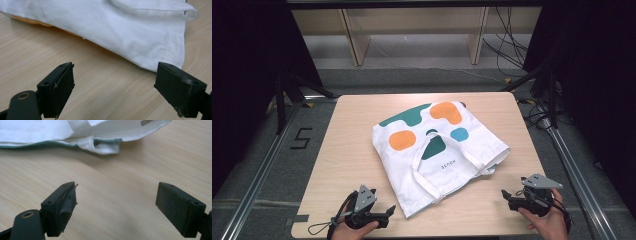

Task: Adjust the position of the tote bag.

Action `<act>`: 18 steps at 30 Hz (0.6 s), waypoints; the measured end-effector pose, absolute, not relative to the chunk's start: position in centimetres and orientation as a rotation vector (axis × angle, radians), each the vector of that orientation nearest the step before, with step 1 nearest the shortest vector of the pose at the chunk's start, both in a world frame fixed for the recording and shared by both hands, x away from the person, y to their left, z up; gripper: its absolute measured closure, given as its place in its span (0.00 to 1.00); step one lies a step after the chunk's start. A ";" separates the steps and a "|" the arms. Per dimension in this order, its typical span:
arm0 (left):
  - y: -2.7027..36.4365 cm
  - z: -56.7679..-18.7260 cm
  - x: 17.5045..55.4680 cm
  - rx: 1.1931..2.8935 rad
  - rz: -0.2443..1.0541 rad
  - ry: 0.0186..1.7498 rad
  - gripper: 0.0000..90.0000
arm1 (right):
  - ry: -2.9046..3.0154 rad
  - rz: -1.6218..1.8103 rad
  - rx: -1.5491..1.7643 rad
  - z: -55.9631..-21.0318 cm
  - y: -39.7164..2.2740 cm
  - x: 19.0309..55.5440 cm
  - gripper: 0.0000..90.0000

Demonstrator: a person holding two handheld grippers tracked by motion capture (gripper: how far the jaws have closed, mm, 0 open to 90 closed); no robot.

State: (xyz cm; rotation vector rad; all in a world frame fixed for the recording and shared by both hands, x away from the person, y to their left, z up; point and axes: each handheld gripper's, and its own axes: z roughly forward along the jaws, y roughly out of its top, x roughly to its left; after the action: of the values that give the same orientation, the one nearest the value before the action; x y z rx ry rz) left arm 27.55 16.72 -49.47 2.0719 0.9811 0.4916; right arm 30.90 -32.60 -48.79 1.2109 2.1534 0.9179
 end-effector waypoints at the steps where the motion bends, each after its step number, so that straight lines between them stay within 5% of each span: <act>1: 16.5 -49.7 27.5 2.037 0.481 1.007 0.16 | 2.154 0.907 1.223 -48.7 -32.6 30.9 0.20; 18: 14.3 -49.8 27.1 2.039 0.466 0.924 0.17 | 2.157 0.906 1.267 -48.8 -32.9 30.9 0.21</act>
State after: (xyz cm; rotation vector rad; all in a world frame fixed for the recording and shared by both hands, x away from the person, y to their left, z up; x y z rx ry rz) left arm 27.11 14.34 -49.75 2.0394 0.9240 0.4660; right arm 30.93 -32.93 -48.83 1.2673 2.1569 0.9056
